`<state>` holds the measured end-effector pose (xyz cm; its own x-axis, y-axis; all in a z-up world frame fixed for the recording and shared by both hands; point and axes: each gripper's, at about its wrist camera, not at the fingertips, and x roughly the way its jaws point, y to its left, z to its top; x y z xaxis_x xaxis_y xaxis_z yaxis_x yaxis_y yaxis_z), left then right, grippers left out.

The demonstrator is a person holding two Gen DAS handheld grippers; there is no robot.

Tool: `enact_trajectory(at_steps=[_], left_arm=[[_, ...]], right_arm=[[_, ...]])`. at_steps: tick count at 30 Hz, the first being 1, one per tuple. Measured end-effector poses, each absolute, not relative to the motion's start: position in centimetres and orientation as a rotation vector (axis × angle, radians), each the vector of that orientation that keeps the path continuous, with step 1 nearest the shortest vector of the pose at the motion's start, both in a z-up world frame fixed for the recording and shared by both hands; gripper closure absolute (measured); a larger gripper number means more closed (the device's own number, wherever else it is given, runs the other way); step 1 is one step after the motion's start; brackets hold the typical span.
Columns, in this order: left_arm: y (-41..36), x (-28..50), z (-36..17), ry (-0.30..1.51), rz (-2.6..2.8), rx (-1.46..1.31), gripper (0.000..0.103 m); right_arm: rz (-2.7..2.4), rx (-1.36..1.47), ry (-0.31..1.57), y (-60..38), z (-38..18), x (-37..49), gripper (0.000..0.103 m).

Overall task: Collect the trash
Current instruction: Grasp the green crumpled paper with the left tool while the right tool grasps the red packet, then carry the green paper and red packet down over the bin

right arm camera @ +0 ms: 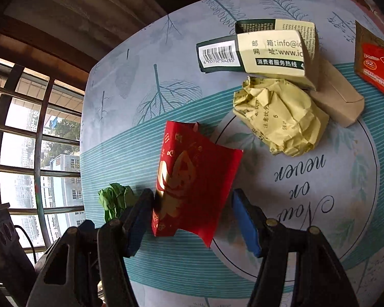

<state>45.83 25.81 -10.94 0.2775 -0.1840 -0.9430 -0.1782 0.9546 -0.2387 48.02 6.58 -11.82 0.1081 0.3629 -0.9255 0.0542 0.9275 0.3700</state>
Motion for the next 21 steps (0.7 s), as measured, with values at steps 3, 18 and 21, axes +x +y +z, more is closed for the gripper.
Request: enact_trajectory(at_steps=[3, 18, 21], left_arm=[[25.8, 46.3, -11.6, 1.311, -0.029, -0.332, 0.039], [23.9, 44.6, -9.5, 1.244, -0.102, -0.309, 0.071], [23.7, 42.9, -8.2, 1.219, -0.099, -0.308, 0.071]], right_arm=[[0.234, 0.352, 1.438, 6.6, -12.0, 47.9, 0.048], [0.334, 0.339, 1.336, 6.2, -8.6, 45.0, 0.089], [0.342, 0.341, 1.313, 5.3, -7.5, 43.3, 0.089]])
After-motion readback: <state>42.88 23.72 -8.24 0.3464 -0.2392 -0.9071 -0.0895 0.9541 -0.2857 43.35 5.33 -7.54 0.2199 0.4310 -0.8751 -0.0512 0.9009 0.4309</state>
